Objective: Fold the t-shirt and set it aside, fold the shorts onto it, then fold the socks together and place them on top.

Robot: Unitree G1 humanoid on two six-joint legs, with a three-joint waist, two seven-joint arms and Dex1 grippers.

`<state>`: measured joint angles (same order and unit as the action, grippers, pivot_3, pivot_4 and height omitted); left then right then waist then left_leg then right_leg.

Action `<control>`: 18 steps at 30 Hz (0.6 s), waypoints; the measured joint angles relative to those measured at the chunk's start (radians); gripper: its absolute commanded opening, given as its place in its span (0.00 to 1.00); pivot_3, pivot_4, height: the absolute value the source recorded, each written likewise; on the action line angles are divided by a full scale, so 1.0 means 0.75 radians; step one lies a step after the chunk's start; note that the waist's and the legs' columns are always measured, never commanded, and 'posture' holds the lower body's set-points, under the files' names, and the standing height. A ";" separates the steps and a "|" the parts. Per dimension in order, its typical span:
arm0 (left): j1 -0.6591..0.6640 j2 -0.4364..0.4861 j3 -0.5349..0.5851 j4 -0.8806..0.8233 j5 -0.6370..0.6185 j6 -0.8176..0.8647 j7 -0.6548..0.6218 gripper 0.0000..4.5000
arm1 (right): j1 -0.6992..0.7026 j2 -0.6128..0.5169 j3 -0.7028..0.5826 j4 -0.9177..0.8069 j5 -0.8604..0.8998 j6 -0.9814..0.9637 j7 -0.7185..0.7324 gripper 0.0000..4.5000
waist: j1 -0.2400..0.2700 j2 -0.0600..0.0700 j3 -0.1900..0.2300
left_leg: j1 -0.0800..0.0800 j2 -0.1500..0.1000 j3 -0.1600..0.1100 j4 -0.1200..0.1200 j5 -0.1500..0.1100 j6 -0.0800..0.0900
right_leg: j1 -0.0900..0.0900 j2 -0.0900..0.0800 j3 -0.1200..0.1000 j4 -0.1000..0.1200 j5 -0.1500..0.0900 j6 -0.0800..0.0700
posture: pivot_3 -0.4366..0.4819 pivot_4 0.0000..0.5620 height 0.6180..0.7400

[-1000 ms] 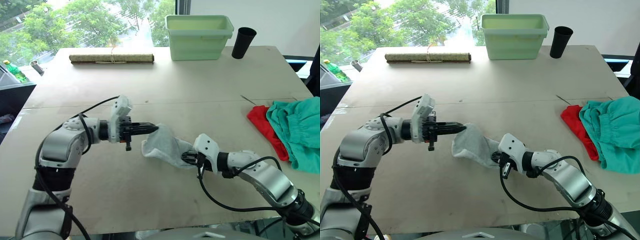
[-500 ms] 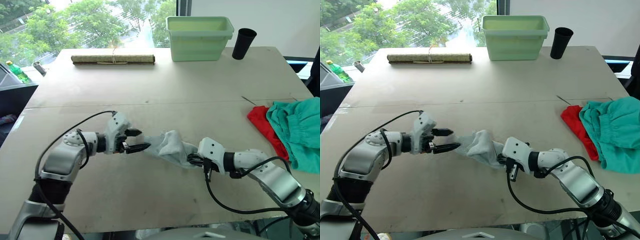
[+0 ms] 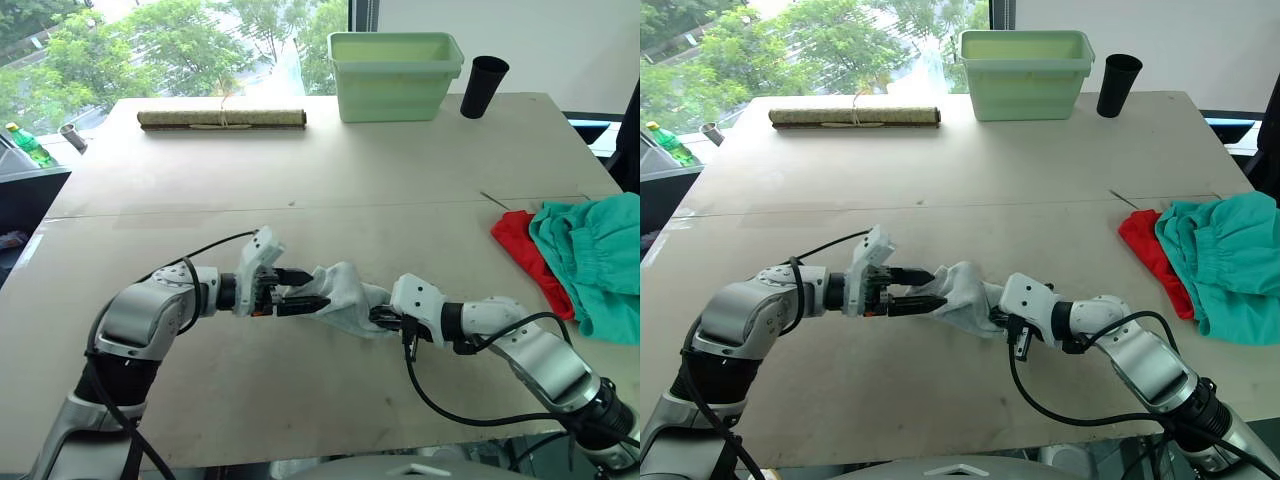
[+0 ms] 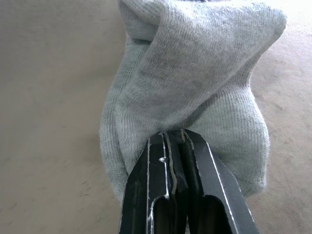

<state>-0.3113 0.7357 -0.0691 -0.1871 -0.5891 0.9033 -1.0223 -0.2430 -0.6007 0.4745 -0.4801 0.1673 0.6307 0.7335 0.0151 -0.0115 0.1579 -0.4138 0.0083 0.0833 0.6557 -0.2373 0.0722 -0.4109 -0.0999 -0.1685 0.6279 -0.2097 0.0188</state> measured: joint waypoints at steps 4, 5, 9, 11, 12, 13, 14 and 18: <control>-0.001 -0.002 -0.001 -0.003 -0.004 0.001 -0.002 0.52 | 0.002 0.006 -0.002 -0.004 -0.005 0.008 -0.001 0.00 | 0.000 0.000 0.000 | 0.000 0.000 0.000 0.000 0.000 0.000 | 0.000 0.000 0.000 0.000 0.000 0.000 | 0.48 0.27 0.89; -0.002 -0.002 -0.003 -0.003 -0.004 0.001 -0.003 0.52 | 0.002 0.008 -0.003 -0.005 -0.005 0.013 -0.001 0.00 | 0.000 0.000 0.000 | 0.000 0.000 0.000 0.000 0.000 0.000 | 0.000 0.000 0.000 0.000 0.000 0.000 | 0.48 0.27 0.89; -0.007 -0.001 -0.032 -0.003 0.006 0.002 0.002 0.52 | 0.002 0.013 -0.004 -0.005 -0.009 0.018 -0.001 0.00 | 0.000 0.000 0.000 | 0.000 0.000 0.000 0.000 0.000 0.000 | 0.000 0.000 0.000 0.000 0.000 0.000 | 0.48 0.27 0.89; -0.011 -0.002 -0.052 -0.002 0.025 0.001 0.012 0.52 | 0.002 0.017 -0.005 -0.006 -0.009 0.023 -0.001 0.00 | 0.000 0.000 0.000 | 0.000 0.000 0.000 0.000 0.000 0.000 | 0.000 0.000 0.000 0.000 0.000 0.000 | 0.48 0.27 0.89; -0.014 -0.004 -0.064 -0.001 0.032 -0.002 0.019 0.52 | 0.002 0.019 -0.005 -0.006 -0.010 0.025 -0.002 0.00 | 0.000 0.000 0.000 | 0.000 0.000 0.000 0.000 0.000 0.000 | 0.000 0.000 0.000 0.000 0.000 0.000 | 0.48 0.27 0.89; -0.019 -0.008 -0.075 0.000 0.040 -0.006 0.019 0.52 | 0.002 0.021 -0.005 -0.006 -0.011 0.026 -0.002 0.00 | 0.000 0.000 0.000 | 0.000 0.000 0.000 0.000 0.000 0.000 | 0.000 0.000 0.000 0.000 0.000 0.000 | 0.48 0.27 0.89; -0.022 -0.013 -0.082 0.000 0.048 -0.013 0.019 0.46 | 0.003 0.021 -0.005 -0.006 -0.013 0.026 -0.002 0.00 | 0.000 0.000 0.000 | 0.000 0.000 0.000 0.000 0.000 0.000 | 0.000 0.000 0.000 0.000 0.000 0.000 | 0.48 0.27 0.89; -0.036 -0.037 -0.101 0.004 0.068 -0.029 0.029 0.15 | 0.003 0.022 -0.005 -0.010 -0.015 0.030 -0.002 0.00 | 0.000 0.000 0.000 | 0.000 0.000 0.000 0.000 0.000 0.000 | 0.000 0.000 0.000 0.000 0.000 0.000 | 0.48 0.27 0.89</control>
<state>-0.3381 0.7082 -0.1445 -0.1841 -0.5380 0.8814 -1.0006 -0.2408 -0.5844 0.4705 -0.4874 0.1563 0.6533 0.7319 0.0152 -0.0115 0.1579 -0.4138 0.0083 0.0832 0.6557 -0.2373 0.0722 -0.4110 -0.1000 -0.1684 0.6279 -0.2097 0.0187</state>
